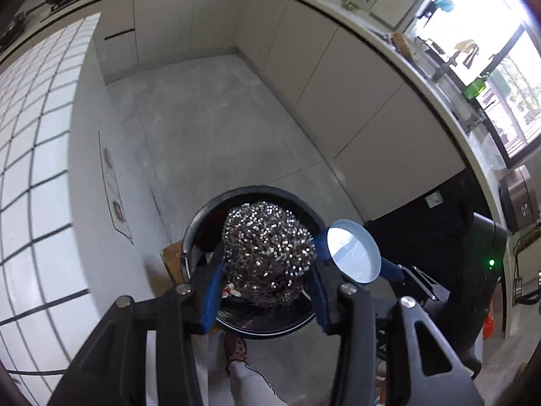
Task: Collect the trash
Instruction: 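Carry steel wool and blue lid over the black bin and open both tools, then move both tools back to the island, then grasp the lying yellow-black spray can with the right tool and lift it, then grasp the blue-white paper cup with the left tool while the right tool holds the can, then carry cup and can over the black bin and open both tools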
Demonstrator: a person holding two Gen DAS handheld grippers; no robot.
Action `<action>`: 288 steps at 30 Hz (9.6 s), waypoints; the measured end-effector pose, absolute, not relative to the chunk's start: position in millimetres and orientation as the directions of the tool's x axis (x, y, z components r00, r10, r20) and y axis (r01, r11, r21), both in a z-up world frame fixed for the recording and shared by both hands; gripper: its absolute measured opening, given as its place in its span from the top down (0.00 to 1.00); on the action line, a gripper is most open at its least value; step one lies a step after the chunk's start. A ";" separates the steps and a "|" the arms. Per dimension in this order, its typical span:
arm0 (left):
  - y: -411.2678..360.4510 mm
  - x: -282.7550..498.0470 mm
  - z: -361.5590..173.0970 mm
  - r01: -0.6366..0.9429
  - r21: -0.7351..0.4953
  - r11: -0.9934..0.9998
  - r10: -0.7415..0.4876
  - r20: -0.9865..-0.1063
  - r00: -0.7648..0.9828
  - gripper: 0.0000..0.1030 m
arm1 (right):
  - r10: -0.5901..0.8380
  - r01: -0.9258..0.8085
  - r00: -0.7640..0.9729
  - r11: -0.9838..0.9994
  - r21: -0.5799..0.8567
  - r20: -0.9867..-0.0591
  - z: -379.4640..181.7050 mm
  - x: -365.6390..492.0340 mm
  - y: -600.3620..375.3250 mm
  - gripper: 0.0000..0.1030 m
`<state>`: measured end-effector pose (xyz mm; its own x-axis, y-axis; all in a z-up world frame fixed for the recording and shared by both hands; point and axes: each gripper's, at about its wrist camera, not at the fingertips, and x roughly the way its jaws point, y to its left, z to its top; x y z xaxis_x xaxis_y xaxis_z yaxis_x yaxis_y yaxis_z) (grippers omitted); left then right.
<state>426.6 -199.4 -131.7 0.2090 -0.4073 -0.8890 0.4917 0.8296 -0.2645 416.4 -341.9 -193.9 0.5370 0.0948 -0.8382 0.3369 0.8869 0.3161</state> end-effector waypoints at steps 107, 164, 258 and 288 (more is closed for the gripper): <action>416.8 488.6 -90.0 -0.155 -0.251 0.955 -0.150 -0.866 0.476 0.25 | 0.433 -0.515 0.359 0.831 0.211 -0.827 -110.6 589.5 254.8 0.22; 354.1 508.1 -83.8 -0.075 -0.205 0.976 -0.131 -0.827 0.546 0.26 | 0.432 -0.355 0.426 0.888 0.292 -0.795 -107.6 563.6 166.7 0.47; -45.8 440.0 -78.8 0.472 -0.419 0.776 -0.591 -0.744 0.311 0.42 | 0.076 0.229 0.662 0.927 0.298 -0.746 -86.5 377.0 -219.1 0.47; -193.9 443.7 -160.1 0.287 -0.281 0.916 -0.328 -0.936 0.129 0.28 | 0.174 0.206 0.412 0.938 0.277 -0.894 -224.9 452.6 -350.7 0.31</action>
<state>443.7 -193.9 -160.1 0.1290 -0.3276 -0.9360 0.2869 0.9158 -0.2810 452.6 -350.7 -224.9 0.4118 0.1741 -0.8945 0.2060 0.9384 0.2775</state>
